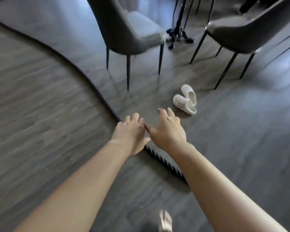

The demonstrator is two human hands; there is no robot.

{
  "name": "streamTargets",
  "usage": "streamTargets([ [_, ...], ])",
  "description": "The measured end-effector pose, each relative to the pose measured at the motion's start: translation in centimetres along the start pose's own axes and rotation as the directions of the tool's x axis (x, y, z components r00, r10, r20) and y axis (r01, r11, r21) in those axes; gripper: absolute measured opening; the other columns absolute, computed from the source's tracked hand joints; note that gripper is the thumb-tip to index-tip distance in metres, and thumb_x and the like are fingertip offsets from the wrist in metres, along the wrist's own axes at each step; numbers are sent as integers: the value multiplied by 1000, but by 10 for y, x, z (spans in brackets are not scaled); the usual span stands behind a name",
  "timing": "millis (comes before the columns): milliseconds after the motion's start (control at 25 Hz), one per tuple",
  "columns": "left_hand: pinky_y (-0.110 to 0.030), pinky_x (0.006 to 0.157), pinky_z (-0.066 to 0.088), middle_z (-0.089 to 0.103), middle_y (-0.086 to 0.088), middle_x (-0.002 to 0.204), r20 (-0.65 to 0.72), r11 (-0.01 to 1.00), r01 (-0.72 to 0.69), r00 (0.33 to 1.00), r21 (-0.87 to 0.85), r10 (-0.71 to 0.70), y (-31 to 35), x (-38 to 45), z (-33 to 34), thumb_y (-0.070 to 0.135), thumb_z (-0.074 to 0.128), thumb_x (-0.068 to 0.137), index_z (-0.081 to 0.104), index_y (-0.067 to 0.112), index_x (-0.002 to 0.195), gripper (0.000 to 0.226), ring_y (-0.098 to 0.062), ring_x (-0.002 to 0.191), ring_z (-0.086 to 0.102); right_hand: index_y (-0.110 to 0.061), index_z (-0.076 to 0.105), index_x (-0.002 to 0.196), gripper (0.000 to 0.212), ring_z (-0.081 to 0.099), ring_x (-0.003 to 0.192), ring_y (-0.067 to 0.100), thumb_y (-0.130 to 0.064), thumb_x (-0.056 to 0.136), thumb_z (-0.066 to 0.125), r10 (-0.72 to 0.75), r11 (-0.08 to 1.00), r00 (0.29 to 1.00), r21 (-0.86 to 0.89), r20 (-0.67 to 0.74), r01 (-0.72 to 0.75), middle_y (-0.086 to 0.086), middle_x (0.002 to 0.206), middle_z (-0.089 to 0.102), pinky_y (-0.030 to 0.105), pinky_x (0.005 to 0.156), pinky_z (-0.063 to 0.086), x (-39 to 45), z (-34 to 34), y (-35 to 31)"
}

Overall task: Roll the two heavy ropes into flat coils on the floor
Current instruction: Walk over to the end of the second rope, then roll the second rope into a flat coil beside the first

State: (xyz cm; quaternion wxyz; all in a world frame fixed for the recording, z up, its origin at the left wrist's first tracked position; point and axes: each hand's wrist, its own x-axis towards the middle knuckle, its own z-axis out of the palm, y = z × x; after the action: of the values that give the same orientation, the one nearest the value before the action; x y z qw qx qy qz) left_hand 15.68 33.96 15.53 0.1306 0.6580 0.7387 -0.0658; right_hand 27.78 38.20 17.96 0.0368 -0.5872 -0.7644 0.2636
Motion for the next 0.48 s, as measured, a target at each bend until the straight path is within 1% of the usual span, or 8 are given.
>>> streamTargets([
  [80,-41,92,42,36,-6,138,54,999,-46,998,29,44,6,35,86,54,53,91,39,15,134,60,-28,123,42,-18,29,149,72,30,137,27,-53,92,55,60,998,998,17,24,-60,4,157,23,39,101,38,27,68,53],
  [160,-41,91,42,39,-5,135,131,998,-55,990,10,53,13,71,184,55,55,91,39,16,133,60,-28,123,43,-17,33,147,68,33,137,23,-50,91,56,107,994,993,21,50,-109,1,154,29,38,100,39,58,144,116],
  [240,-41,92,42,41,-6,134,211,999,-40,977,-14,42,19,105,274,54,58,91,40,15,132,59,-28,123,43,-17,37,143,63,39,133,22,-48,92,56,176,984,982,19,72,-177,1,148,38,37,98,41,87,215,178],
  [320,-41,93,42,42,-7,135,258,999,-38,965,-15,41,24,136,349,53,60,91,40,15,134,61,-28,125,43,-16,42,137,55,46,126,24,-46,92,55,256,966,962,18,97,-258,2,139,46,38,94,45,115,271,234],
  [400,-41,94,42,41,-7,136,280,998,-61,958,7,57,33,171,421,52,63,90,38,15,137,65,-28,126,42,-15,50,124,46,56,112,26,-46,91,56,391,915,911,54,131,-400,2,124,56,39,87,50,139,328,295],
  [480,-43,98,41,36,-8,143,286,997,-78,956,23,69,44,202,482,50,68,86,32,14,143,77,-28,131,38,-10,56,96,37,63,91,29,-47,89,58,527,827,824,98,210,-554,5,98,63,39,77,54,150,381,353],
])
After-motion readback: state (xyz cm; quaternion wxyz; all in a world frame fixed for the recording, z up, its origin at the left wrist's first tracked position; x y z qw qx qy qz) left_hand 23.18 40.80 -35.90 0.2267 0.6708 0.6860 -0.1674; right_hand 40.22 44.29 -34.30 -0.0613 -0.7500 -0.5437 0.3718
